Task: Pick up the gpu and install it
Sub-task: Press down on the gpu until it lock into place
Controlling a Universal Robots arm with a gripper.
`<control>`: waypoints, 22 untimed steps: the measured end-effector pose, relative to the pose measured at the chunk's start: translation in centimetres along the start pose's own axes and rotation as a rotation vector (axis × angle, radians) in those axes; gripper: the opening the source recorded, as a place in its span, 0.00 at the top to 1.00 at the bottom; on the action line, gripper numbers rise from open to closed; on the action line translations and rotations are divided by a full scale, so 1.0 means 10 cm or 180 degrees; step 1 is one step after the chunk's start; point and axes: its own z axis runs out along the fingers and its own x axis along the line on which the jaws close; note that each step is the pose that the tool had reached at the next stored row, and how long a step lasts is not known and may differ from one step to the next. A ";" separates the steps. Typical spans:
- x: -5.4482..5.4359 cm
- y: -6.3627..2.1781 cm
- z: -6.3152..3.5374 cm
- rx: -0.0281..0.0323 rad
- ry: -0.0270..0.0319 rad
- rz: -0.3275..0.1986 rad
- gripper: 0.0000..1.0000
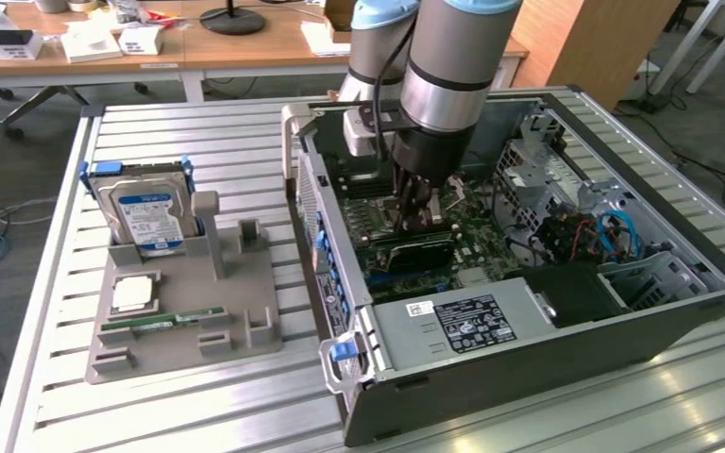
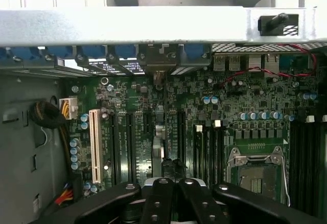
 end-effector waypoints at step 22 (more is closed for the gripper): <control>0.00 0.045 0.091 -0.0015 0.0000 0.0011 0.89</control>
